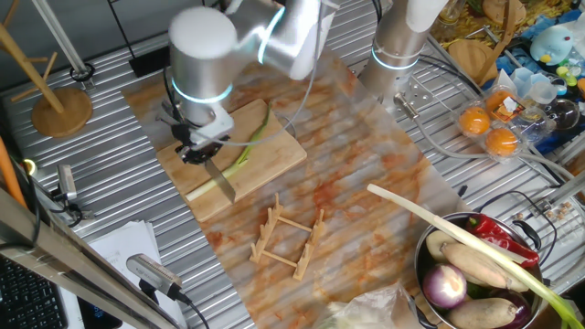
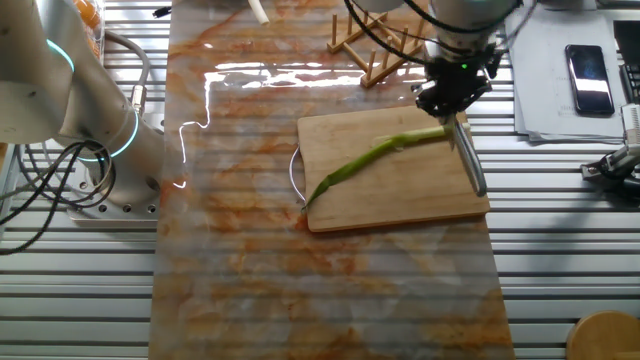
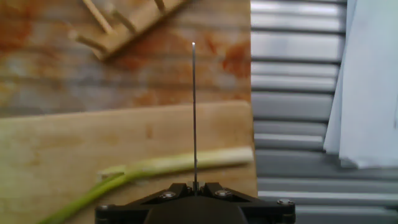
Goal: Chop the scallions
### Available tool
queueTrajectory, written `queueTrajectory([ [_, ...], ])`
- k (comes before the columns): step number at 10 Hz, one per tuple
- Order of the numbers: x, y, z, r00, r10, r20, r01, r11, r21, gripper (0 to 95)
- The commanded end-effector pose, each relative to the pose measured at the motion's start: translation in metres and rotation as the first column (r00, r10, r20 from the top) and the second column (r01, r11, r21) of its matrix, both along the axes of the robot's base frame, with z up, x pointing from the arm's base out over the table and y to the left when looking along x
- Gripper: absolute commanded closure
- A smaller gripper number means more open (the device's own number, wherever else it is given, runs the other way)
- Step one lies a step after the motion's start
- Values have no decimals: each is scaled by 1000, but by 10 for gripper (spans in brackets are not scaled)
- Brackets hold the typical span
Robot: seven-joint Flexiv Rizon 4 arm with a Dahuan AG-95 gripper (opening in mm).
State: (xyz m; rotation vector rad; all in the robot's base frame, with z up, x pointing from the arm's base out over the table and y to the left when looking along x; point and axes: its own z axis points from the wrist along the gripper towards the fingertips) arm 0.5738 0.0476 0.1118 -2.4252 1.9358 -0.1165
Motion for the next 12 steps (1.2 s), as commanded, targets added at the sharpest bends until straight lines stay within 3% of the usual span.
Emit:
queueTrajectory([
  [1, 3, 4, -3, 997, 12, -82, -9, 999, 35, 950],
  [6, 5, 10, -7, 995, -8, -98, 9, 1000, 11, 950],
  [10, 8, 6, -17, 995, -9, -101, 12, 1000, 28, 950],
  [12, 10, 10, -22, 993, -12, -120, 16, 999, 35, 950],
])
